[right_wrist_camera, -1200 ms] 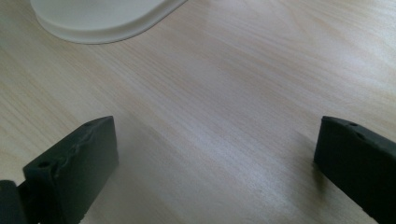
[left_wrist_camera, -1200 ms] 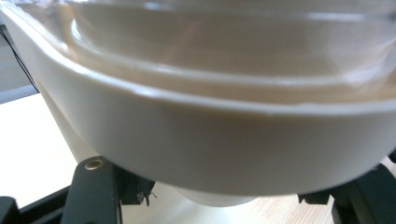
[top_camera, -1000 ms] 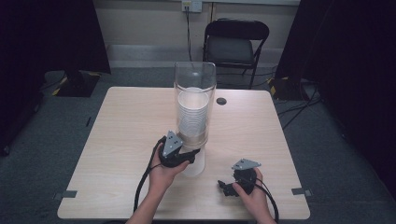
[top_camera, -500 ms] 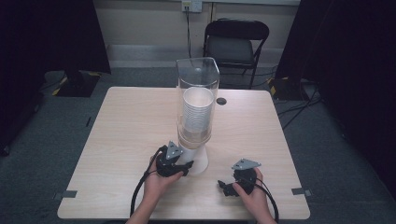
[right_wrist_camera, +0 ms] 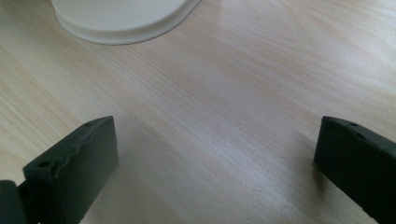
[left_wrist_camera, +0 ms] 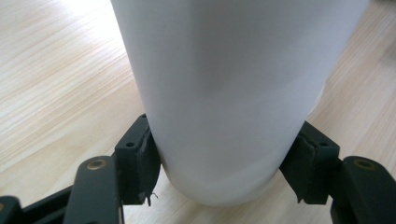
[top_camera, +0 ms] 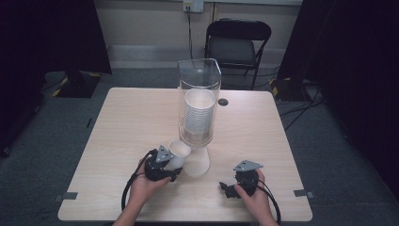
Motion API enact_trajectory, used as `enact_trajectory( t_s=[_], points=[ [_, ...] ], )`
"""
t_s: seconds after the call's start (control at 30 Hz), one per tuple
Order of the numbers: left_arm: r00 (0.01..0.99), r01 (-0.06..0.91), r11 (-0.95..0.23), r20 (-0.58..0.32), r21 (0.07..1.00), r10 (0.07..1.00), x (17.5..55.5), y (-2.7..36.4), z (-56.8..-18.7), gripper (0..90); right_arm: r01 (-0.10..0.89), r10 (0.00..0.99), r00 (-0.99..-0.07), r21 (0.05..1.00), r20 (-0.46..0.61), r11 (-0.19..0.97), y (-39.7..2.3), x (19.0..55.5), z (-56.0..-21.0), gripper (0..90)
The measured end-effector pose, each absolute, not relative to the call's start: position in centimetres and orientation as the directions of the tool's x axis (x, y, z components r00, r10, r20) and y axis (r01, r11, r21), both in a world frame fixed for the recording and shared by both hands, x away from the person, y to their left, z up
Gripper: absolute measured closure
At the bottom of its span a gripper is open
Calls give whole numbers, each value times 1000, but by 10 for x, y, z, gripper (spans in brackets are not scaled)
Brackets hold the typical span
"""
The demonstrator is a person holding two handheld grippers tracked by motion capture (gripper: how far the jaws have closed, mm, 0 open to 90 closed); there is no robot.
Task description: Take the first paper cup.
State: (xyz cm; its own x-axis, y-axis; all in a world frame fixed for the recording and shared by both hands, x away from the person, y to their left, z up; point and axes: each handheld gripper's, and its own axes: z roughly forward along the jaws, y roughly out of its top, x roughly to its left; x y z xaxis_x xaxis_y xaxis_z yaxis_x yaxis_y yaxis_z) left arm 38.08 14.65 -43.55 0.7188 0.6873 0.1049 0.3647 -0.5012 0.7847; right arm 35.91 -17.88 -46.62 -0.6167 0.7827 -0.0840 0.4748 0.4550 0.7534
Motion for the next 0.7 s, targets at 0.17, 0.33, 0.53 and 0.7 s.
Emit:
enact_trajectory(
  t_s=[0.17, 0.33, 0.53, 0.7],
  points=[
    [724, 377, -512, 99, 772, 683, 379, 154, -441, 355, 474, 783, -617, 754, -84, 455, -179, 359, -466, 0],
    [712, 394, -481, 71, 783, 698, 376, 164, -447, 352, 475, 783, -617, 753, -84, 455, -179, 359, -466, 0],
    [693, 410, -445, 46, 796, 720, 377, 174, -449, 349, 474, 783, -617, 754, -84, 455, -179, 359, -466, 0],
    [683, 408, -434, 47, 803, 729, 378, 182, -452, 347, 475, 783, -617, 753, -84, 455, -179, 359, -466, 0]
  ],
)
